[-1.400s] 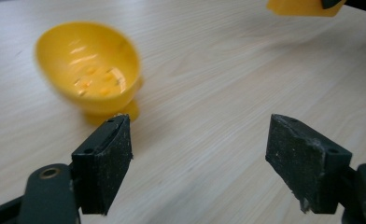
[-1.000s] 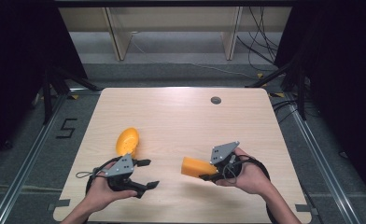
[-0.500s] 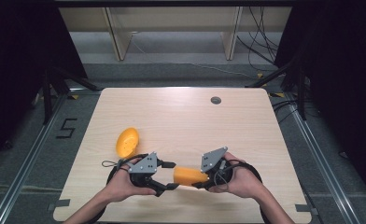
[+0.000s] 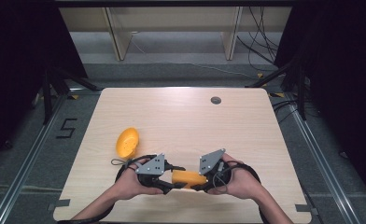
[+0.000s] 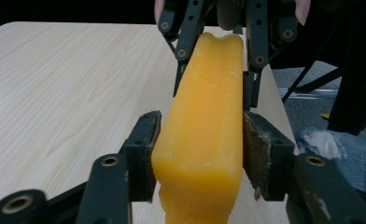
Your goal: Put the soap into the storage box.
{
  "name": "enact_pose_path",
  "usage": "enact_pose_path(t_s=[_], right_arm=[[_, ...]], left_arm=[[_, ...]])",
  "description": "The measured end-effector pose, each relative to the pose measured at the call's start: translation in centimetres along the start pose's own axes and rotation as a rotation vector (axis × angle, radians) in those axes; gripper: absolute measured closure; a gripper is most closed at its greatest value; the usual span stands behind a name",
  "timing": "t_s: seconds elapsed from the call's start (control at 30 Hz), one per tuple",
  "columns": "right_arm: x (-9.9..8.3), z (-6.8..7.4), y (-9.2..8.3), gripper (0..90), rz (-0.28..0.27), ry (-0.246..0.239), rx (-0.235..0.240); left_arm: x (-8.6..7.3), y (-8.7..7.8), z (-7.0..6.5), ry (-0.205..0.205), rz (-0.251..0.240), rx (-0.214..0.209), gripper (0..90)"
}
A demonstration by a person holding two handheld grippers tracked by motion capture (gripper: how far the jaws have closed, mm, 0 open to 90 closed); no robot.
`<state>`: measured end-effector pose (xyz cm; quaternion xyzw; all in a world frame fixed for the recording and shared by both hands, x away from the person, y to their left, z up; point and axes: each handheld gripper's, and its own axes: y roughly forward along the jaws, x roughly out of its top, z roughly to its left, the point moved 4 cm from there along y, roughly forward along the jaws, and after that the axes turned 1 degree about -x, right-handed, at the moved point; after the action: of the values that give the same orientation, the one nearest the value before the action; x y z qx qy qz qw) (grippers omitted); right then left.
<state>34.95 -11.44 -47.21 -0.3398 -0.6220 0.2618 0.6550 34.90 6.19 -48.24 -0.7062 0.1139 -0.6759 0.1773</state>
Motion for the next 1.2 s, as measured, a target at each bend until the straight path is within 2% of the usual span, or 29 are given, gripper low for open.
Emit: enact_pose_path(t_s=[0.03,0.07,0.13,0.17,0.2,0.23,0.27,0.3,0.33,0.37,0.4,0.43,0.47,0.53,0.57,0.63,0.67,0.7,0.73,0.83,0.87,0.9,0.93,0.97,1.07,1.1,1.13,1.2], right_arm=[[0.0,0.2,-0.1,61.7,0.006,0.016,0.003],[0.1,0.2,0.0,61.7,0.000,-0.012,0.013],[0.0,0.3,0.0,61.7,0.017,-0.010,0.001],[0.0,0.4,0.0,61.7,0.013,-0.014,0.016],[0.1,0.4,0.2,61.6,0.001,-0.048,0.029],[0.1,0.5,0.2,61.4,0.005,-0.056,0.037],[0.0,0.7,0.1,60.7,0.016,-0.039,0.034],[0.1,0.6,0.2,60.4,0.007,-0.068,0.038],[0.1,0.8,0.0,59.8,0.012,-0.031,0.039],[0.1,0.7,0.0,58.1,0.003,-0.021,0.027],[0.3,0.6,0.0,51.4,-0.026,-0.034,0.046],[0.3,0.6,-0.2,46.4,-0.027,-0.012,0.046],[0.3,0.4,-0.5,42.8,-0.028,-0.007,0.023],[0.1,0.1,-1.3,36.0,-0.058,0.029,0.000],[-0.1,-0.2,-2.0,33.5,-0.082,0.055,-0.023],[-0.5,-0.7,-2.8,31.3,-0.106,0.089,-0.070],[-0.8,-0.9,-3.2,30.5,-0.112,0.100,-0.097],[-1.2,-1.2,-3.6,30.1,-0.114,0.114,-0.114],[-1.6,-1.4,-3.9,30.0,-0.126,0.125,-0.133],[-2.9,-1.8,-4.5,30.1,-0.137,0.183,-0.178],[-3.3,-1.9,-4.6,30.1,-0.137,0.198,-0.191],[-3.7,-1.9,-4.7,30.4,-0.135,0.206,-0.196],[-4.0,-1.9,-4.9,30.8,-0.130,0.229,-0.207],[-4.3,-1.9,-4.9,30.9,-0.136,0.225,-0.206],[-5.1,-1.6,-5.2,31.6,-0.136,0.279,-0.229],[-5.3,-1.6,-5.3,31.9,-0.143,0.283,-0.234],[-5.6,-1.6,-5.3,32.4,-0.148,0.287,-0.244],[-6.2,-1.5,-5.5,33.1,-0.151,0.317,-0.261]], left_arm=[[0.0,-0.1,0.0,0.015,0.013,-0.005,52.4],[-0.1,0.0,0.0,0.015,0.009,-0.016,53.7],[-0.2,-0.1,-0.1,0.020,0.013,-0.034,55.6],[-0.3,-0.2,-0.2,0.018,0.005,-0.043,56.8],[-0.3,-0.2,-0.3,0.025,0.009,-0.060,58.0],[-0.3,-0.3,-0.5,0.032,0.007,-0.058,59.2],[-0.3,-0.3,-0.7,0.028,0.003,-0.053,60.0],[-0.3,-0.4,-0.8,0.017,0.007,-0.050,60.2],[-0.2,-0.5,-1.0,0.001,-0.001,-0.058,60.3],[-0.2,-0.7,-1.0,-0.003,0.006,-0.041,60.4],[-0.1,-0.7,-1.1,-0.029,-0.010,-0.039,60.4],[-0.2,-1.0,-1.1,-0.038,-0.005,-0.023,60.5],[-0.3,-1.3,-1.0,-0.047,0.001,-0.002,60.4],[-0.7,-2.0,-0.8,-0.065,0.008,0.032,60.4],[-1.0,-2.3,-0.7,-0.086,0.008,0.056,60.5],[-1.4,-2.9,-0.4,-0.098,0.013,0.092,60.5],[-1.7,-3.3,-0.3,-0.123,0.023,0.122,60.5],[-1.9,-3.7,-0.2,-0.128,0.019,0.134,60.5],[-2.1,-4.0,-0.1,-0.140,0.025,0.163,60.5],[-2.5,-5.2,0.0,-0.197,0.011,0.235,60.5],[-2.6,-5.7,0.2,-0.175,0.014,0.254,60.5],[-2.7,-6.0,0.2,-0.191,0.004,0.277,60.5],[-2.7,-6.4,0.2,-0.188,0.000,0.305,60.5],[-2.7,-6.6,0.1,-0.214,-0.010,0.322,60.5],[-2.7,-7.8,0.1,-0.218,-0.031,0.404,60.5],[-2.7,-7.8,0.1,-0.218,-0.031,0.404,60.5],[-2.8,-8.6,0.1,-0.222,-0.042,0.460,60.5],[-2.8,-9.3,0.1,-0.248,-0.065,0.525,60.5]])
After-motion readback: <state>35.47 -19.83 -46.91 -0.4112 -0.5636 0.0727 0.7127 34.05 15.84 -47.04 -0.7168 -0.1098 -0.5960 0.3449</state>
